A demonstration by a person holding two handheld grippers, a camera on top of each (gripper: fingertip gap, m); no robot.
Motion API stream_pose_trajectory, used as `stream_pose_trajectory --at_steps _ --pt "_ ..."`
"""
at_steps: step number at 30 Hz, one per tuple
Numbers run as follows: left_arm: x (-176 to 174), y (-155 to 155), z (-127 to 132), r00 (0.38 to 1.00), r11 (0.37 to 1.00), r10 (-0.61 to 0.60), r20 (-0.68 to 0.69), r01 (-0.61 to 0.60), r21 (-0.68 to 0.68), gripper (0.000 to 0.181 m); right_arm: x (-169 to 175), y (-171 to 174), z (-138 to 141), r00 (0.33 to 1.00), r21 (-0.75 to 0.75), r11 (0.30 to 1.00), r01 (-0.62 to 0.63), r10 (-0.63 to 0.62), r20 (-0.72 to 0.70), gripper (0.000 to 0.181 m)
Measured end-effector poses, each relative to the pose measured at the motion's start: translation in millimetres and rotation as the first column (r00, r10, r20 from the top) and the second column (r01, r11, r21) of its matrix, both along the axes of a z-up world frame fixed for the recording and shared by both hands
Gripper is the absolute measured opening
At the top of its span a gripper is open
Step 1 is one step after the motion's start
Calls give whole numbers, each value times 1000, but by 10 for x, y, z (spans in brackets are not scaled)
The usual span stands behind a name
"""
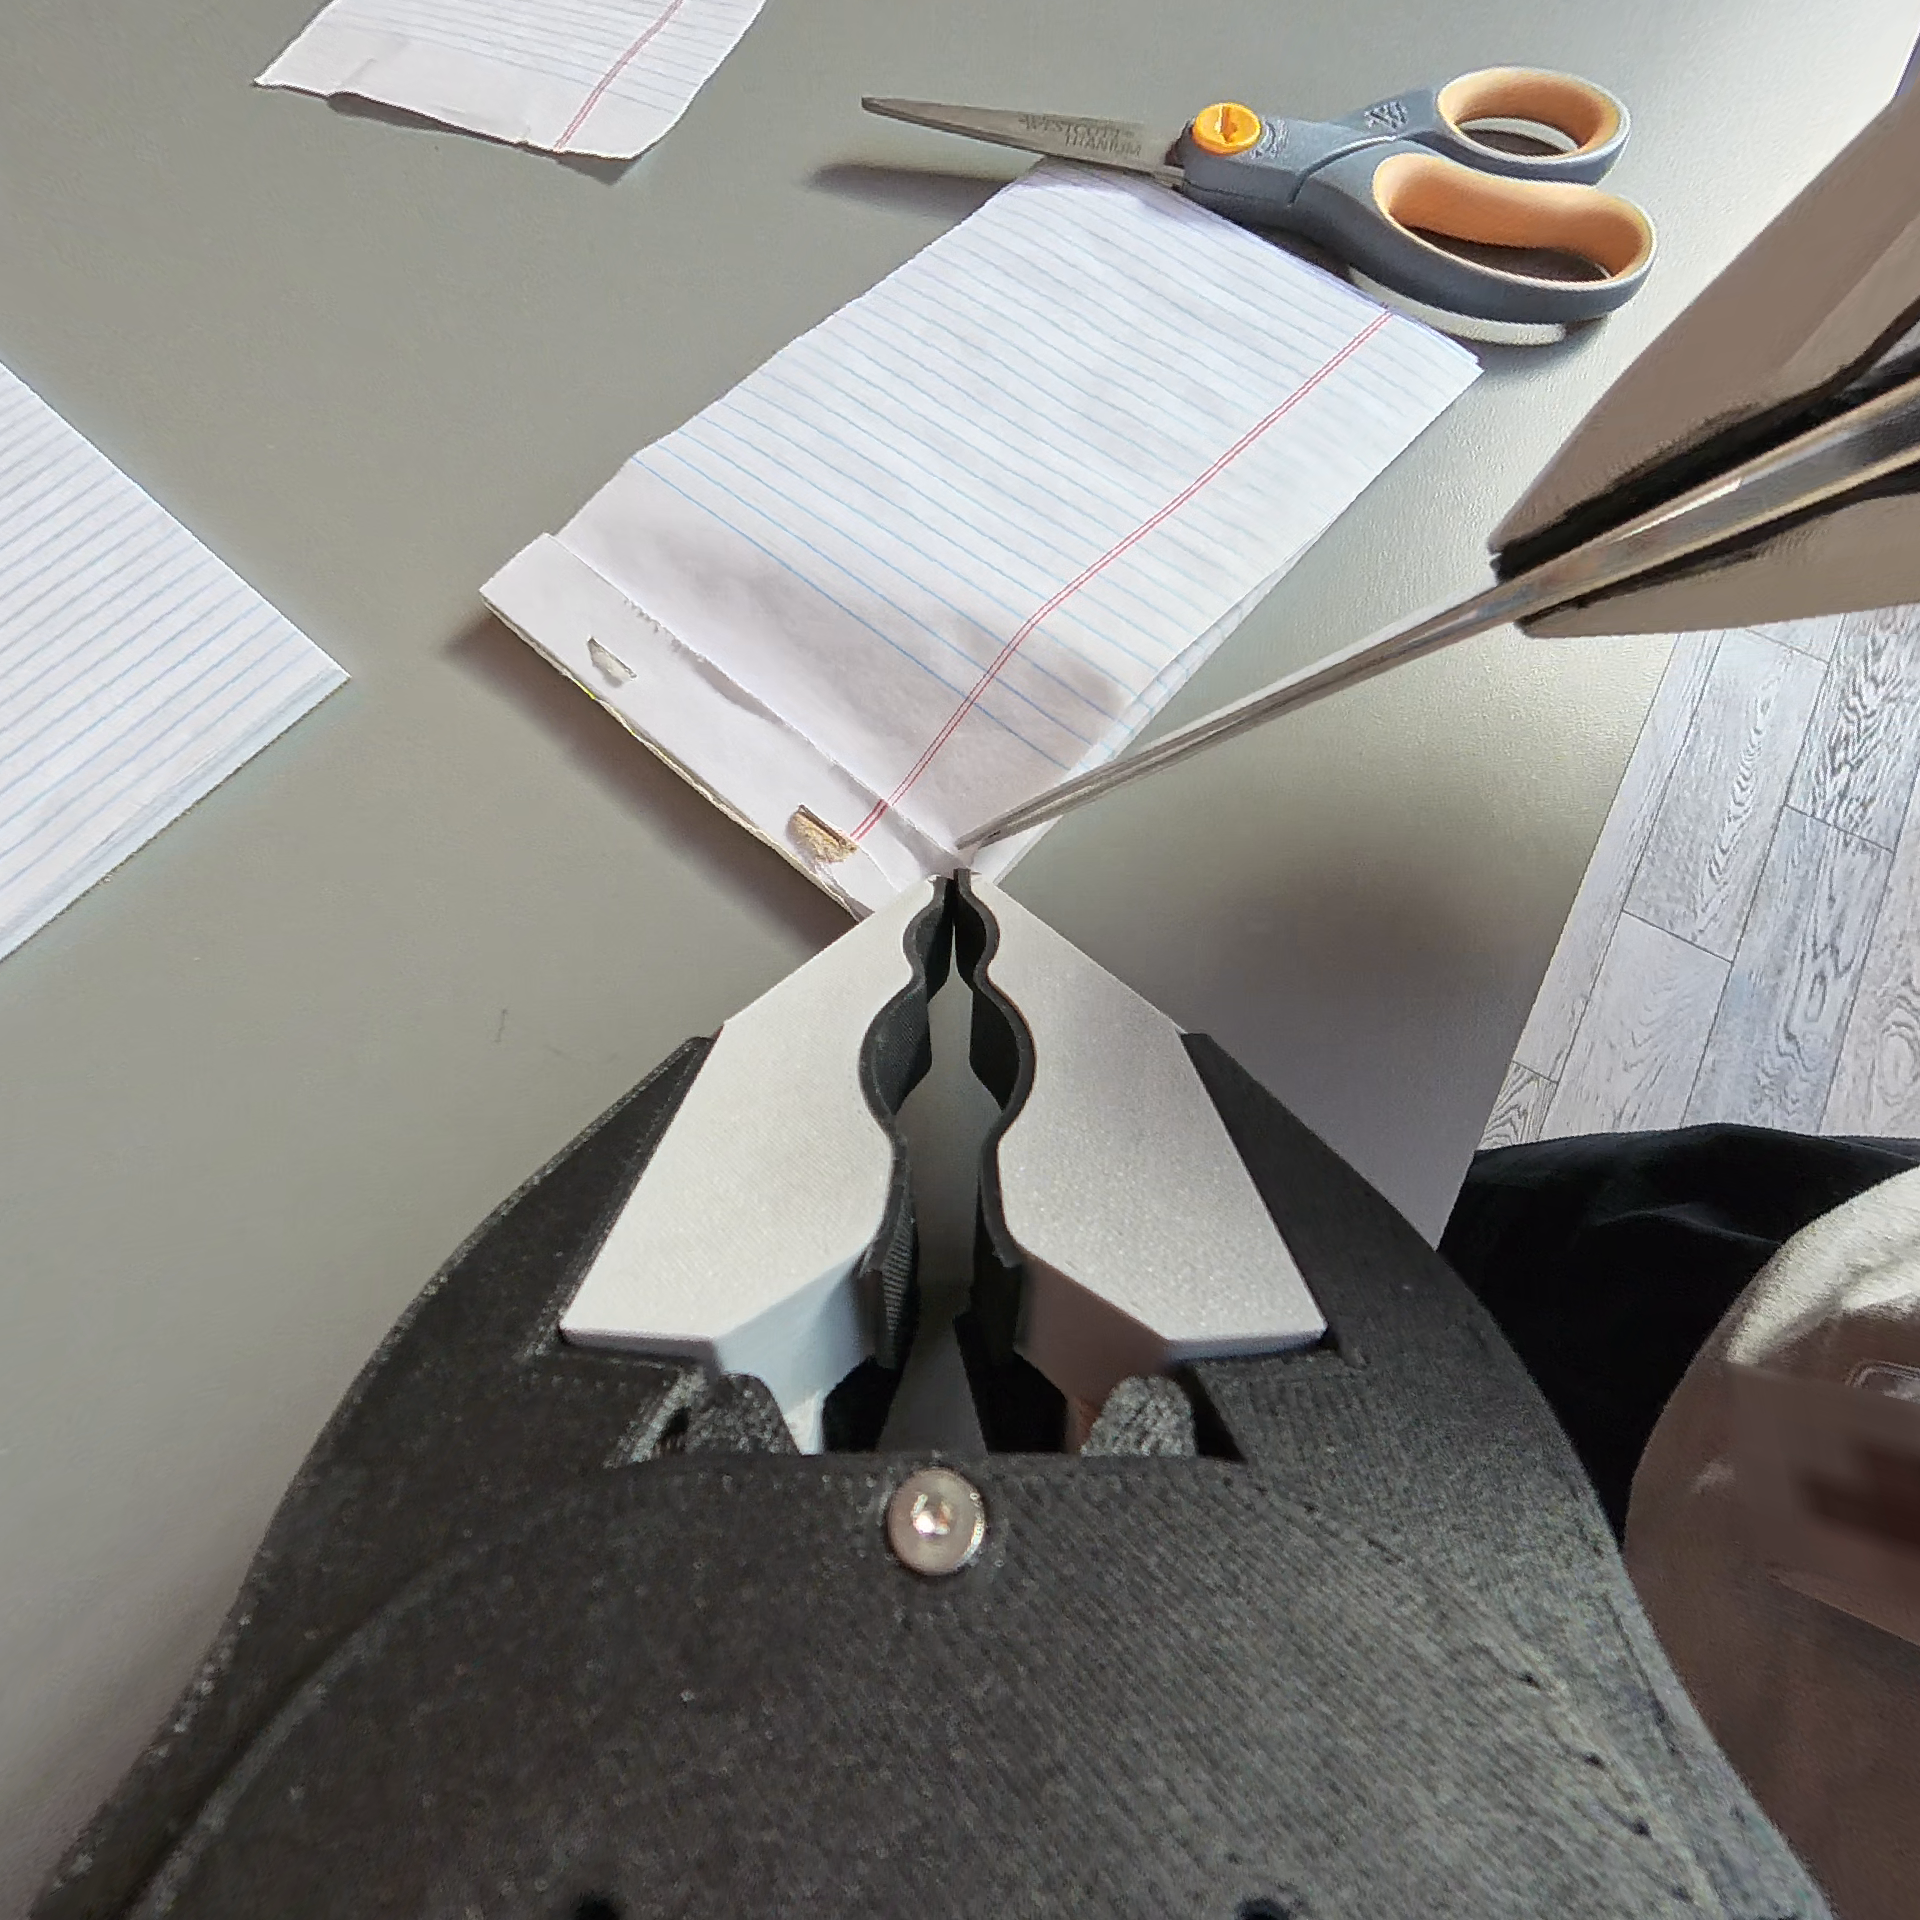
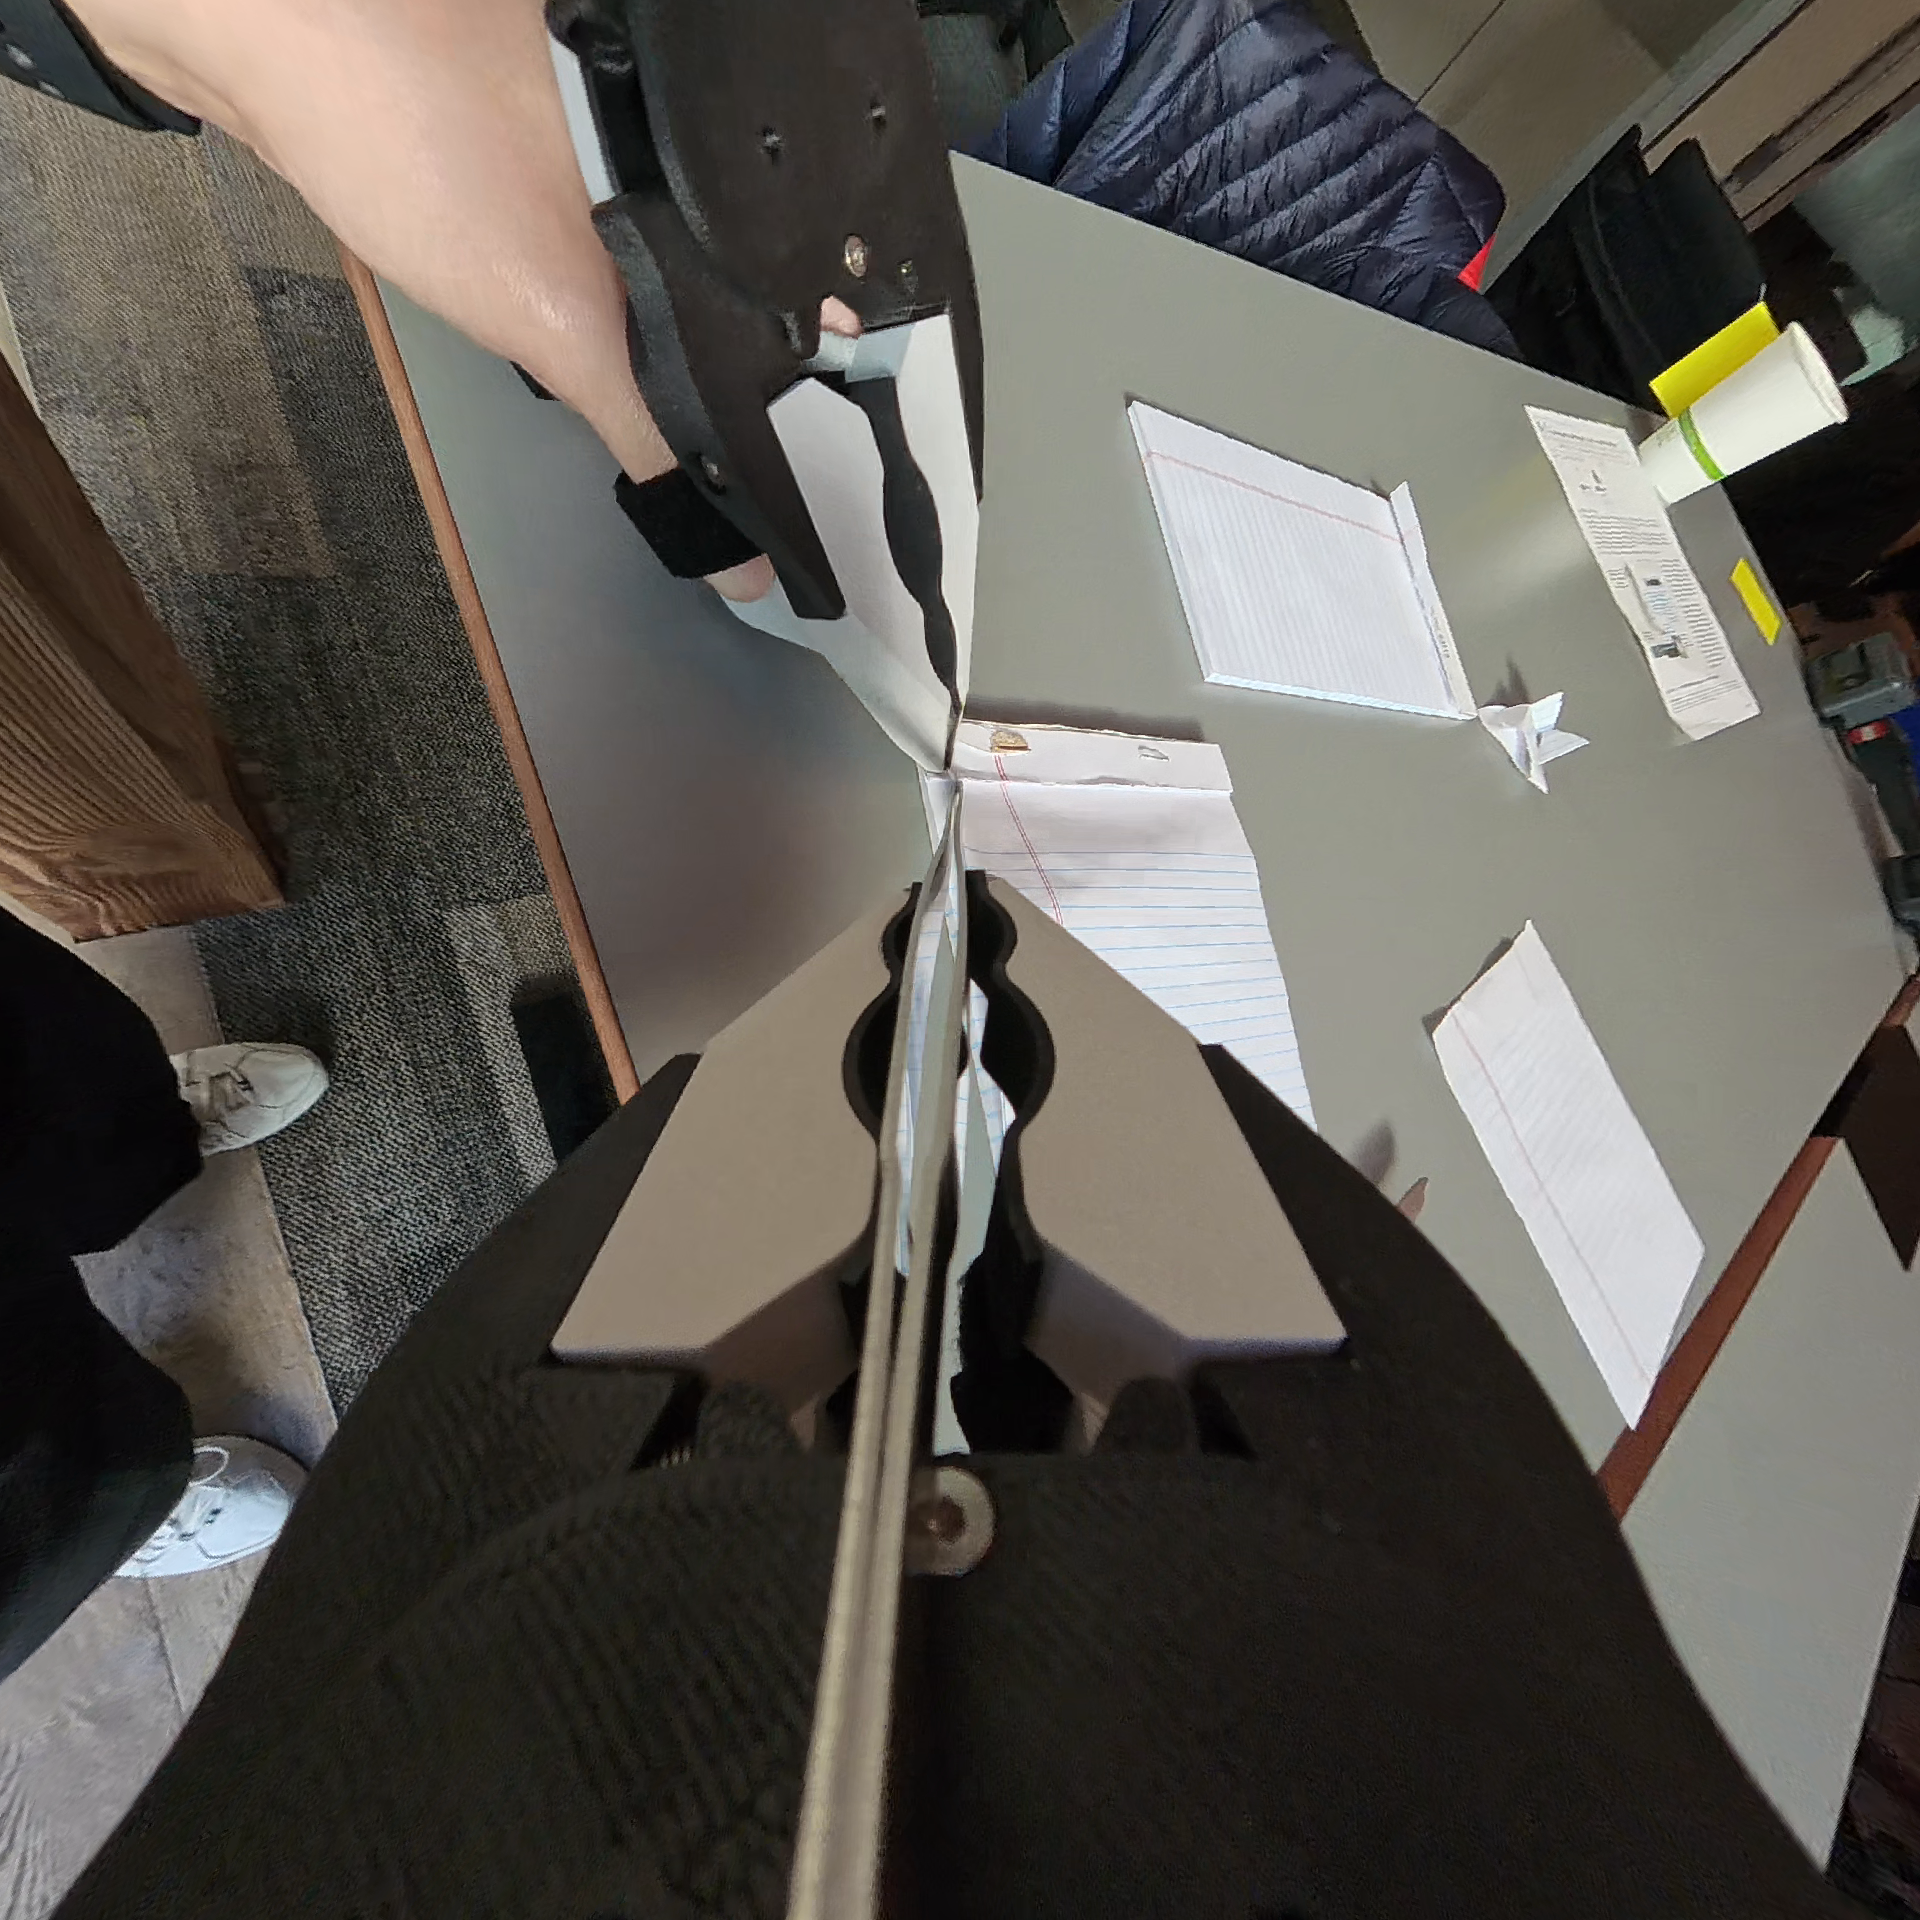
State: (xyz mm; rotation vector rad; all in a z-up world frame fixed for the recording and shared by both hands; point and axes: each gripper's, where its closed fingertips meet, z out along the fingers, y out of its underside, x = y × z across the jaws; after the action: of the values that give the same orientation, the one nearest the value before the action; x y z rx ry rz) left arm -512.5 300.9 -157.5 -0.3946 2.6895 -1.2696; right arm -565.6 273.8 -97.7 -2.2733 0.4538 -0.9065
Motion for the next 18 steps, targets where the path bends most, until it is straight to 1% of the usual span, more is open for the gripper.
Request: stream_pose_trajectory --at_steps 2,4,8,14,18 --pt "0 1 0 1000 1000 0 -2 0 -1 0 6 -5 -2 1000 -12 1000 -9 9 -1 7" --pt "1 0 0 1000 1000 0 -8 0 -3 0 -5 6 -25 999 -62 998 -30 31 12 12" --pt "-1 0 2 1000 1000 1 -16 -1 -6 0 44 -40 12 998 -110 994 -12 19 58 22" --pt "-1 0 2 1000 1000 4 -15 -4 -7 0 49 -13 18 995 -177 984 6 12 102 21" --pt "-2 0 3 1000 1000 6 -21 -6 -9 0 6 35 -3 984 -267 963 36 12 176 22"
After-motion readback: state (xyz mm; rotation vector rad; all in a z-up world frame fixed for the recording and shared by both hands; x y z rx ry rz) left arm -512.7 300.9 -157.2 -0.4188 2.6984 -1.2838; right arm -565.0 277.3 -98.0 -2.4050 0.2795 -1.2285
